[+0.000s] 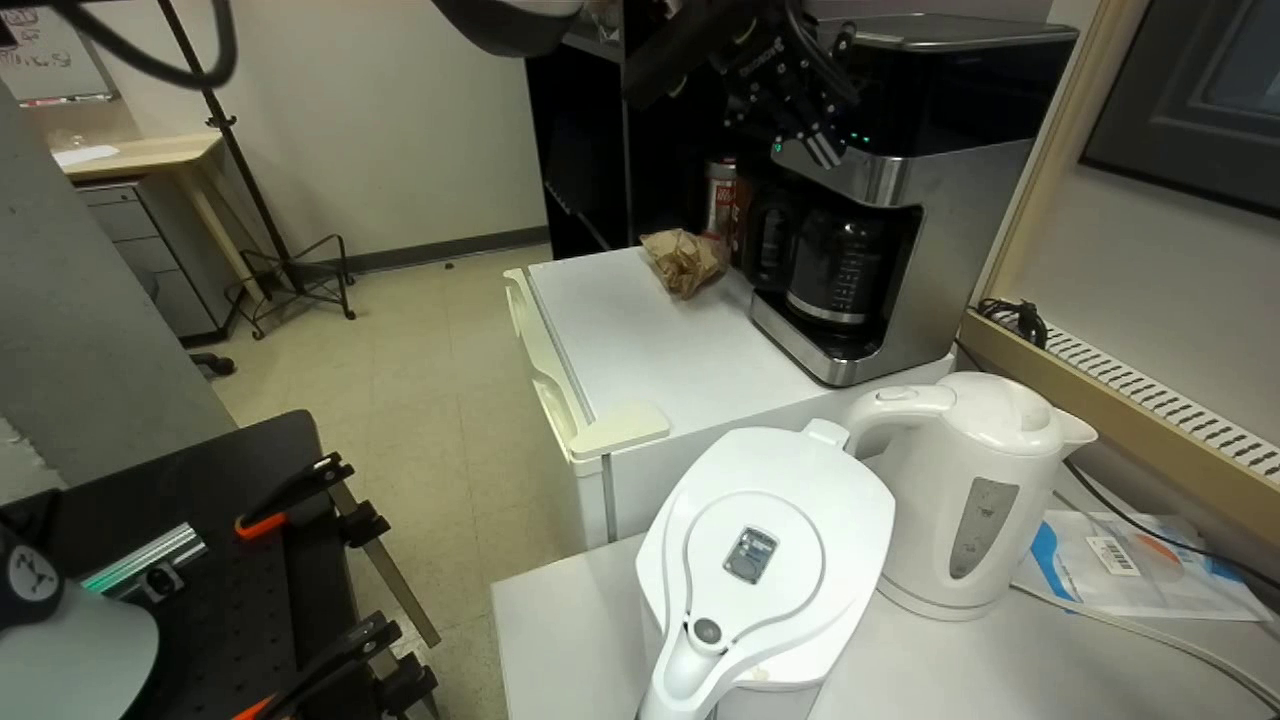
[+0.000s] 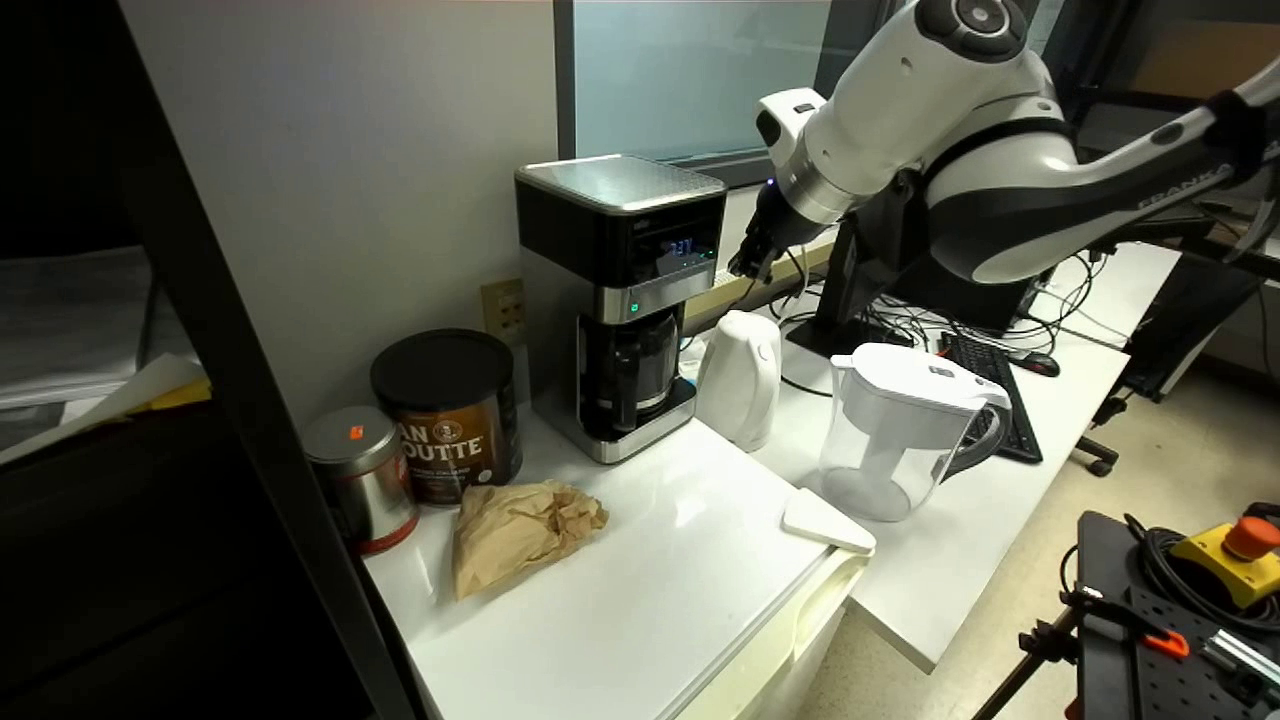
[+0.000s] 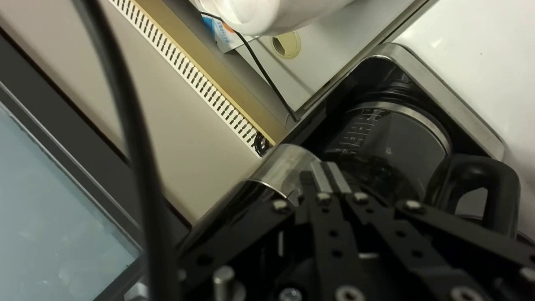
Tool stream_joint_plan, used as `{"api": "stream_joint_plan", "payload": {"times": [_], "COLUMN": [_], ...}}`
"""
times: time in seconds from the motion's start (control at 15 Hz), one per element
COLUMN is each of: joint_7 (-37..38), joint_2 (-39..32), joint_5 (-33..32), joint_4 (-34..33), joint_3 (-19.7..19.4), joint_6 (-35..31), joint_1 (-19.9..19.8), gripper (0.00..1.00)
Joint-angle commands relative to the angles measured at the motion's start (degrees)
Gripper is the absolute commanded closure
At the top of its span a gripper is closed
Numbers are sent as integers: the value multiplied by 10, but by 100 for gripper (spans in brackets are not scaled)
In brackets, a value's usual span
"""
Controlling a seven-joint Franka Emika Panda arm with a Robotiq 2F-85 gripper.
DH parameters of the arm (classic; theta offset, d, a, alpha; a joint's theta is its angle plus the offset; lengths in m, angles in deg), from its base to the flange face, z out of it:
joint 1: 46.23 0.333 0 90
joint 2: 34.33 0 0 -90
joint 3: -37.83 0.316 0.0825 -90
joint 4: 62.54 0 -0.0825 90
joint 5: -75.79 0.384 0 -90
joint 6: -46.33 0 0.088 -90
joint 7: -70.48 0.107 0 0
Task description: Press the coffee maker button
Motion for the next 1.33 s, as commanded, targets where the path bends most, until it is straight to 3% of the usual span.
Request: {"api": "stream_joint_plan", "payload": {"times": [0.0, 0.73, 1.27], "joint_7": [16, 17, -21], "joint_2": [-39, -72, 32], "joint_5": [-17, -37, -55], "joint_4": [-42, -79, 30], "joint_3": [-1, -7, 3], "joint_6": [-4, -4, 10], "joint_1": [7, 11, 14], "gripper": [99, 99, 99]}}
